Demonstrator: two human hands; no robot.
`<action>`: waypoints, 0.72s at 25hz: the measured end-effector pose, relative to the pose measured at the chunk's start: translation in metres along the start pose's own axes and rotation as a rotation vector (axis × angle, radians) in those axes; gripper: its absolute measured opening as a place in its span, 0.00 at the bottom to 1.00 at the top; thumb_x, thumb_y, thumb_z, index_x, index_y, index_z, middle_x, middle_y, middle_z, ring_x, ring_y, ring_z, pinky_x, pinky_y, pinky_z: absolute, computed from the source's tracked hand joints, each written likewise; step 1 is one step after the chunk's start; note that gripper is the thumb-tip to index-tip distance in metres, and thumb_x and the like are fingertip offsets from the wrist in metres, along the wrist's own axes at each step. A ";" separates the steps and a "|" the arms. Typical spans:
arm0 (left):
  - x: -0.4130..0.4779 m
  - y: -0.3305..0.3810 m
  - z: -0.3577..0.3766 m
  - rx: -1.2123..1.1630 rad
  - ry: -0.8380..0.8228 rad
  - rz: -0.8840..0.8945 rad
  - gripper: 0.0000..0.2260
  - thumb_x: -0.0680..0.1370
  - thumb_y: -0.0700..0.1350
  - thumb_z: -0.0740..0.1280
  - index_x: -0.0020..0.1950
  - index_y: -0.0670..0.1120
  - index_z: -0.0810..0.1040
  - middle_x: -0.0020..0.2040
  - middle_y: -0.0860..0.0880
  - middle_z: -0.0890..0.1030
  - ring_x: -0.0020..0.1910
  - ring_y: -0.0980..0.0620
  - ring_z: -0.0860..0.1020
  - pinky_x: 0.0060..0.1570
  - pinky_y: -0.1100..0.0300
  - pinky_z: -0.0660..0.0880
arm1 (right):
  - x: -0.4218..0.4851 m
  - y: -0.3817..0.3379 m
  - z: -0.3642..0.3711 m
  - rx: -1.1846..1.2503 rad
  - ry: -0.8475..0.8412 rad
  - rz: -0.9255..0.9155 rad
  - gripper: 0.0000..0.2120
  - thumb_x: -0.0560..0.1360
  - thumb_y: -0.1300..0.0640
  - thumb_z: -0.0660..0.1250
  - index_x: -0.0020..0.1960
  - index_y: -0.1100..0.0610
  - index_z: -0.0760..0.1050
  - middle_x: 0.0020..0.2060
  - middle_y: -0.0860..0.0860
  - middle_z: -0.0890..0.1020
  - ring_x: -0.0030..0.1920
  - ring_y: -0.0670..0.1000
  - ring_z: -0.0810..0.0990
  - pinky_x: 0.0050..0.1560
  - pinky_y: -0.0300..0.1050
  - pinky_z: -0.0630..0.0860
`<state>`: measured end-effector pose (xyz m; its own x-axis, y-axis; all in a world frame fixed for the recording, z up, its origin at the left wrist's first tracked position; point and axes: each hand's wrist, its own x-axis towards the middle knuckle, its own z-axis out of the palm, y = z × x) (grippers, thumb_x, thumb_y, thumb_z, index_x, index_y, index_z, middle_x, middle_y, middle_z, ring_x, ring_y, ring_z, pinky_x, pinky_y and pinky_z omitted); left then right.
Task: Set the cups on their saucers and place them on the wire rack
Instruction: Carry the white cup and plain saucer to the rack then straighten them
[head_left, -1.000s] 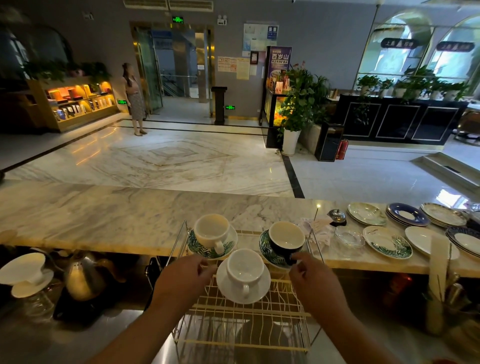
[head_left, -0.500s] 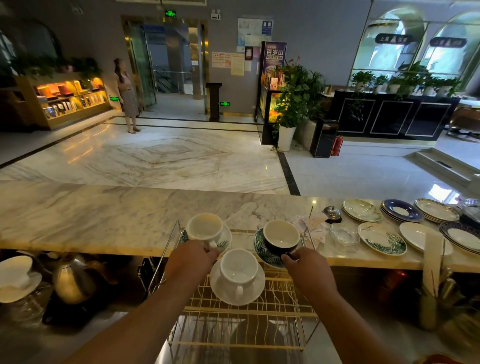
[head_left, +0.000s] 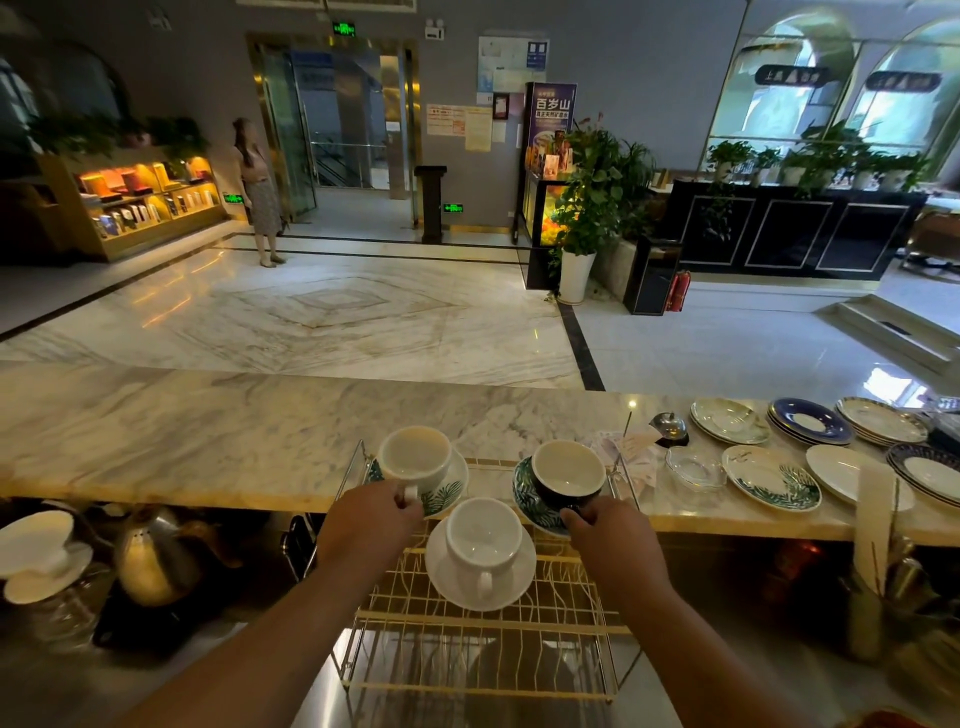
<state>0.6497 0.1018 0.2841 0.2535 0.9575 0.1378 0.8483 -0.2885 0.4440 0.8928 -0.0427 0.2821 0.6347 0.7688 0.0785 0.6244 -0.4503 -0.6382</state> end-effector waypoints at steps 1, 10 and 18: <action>0.000 -0.002 -0.001 0.000 0.003 -0.007 0.15 0.76 0.57 0.67 0.32 0.54 0.73 0.29 0.53 0.77 0.29 0.55 0.75 0.27 0.60 0.64 | 0.000 0.000 0.001 -0.005 0.001 -0.007 0.12 0.79 0.48 0.68 0.37 0.48 0.78 0.29 0.48 0.82 0.29 0.45 0.81 0.34 0.49 0.83; 0.002 -0.015 -0.007 0.050 0.022 0.020 0.18 0.74 0.67 0.63 0.35 0.55 0.78 0.29 0.55 0.78 0.29 0.59 0.76 0.29 0.60 0.75 | 0.002 0.002 -0.009 -0.142 -0.032 -0.042 0.15 0.78 0.37 0.64 0.38 0.45 0.77 0.31 0.46 0.82 0.30 0.43 0.80 0.36 0.46 0.83; 0.065 0.015 -0.025 0.075 -0.142 0.150 0.39 0.66 0.72 0.71 0.72 0.56 0.69 0.68 0.49 0.74 0.63 0.45 0.74 0.56 0.48 0.76 | 0.080 -0.026 -0.038 -0.335 -0.192 -0.244 0.41 0.68 0.32 0.71 0.75 0.44 0.62 0.69 0.53 0.75 0.65 0.59 0.73 0.61 0.59 0.75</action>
<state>0.6678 0.1594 0.3219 0.4381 0.8962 0.0695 0.8269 -0.4322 0.3599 0.9449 0.0131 0.3337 0.3748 0.9265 0.0325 0.8781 -0.3435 -0.3332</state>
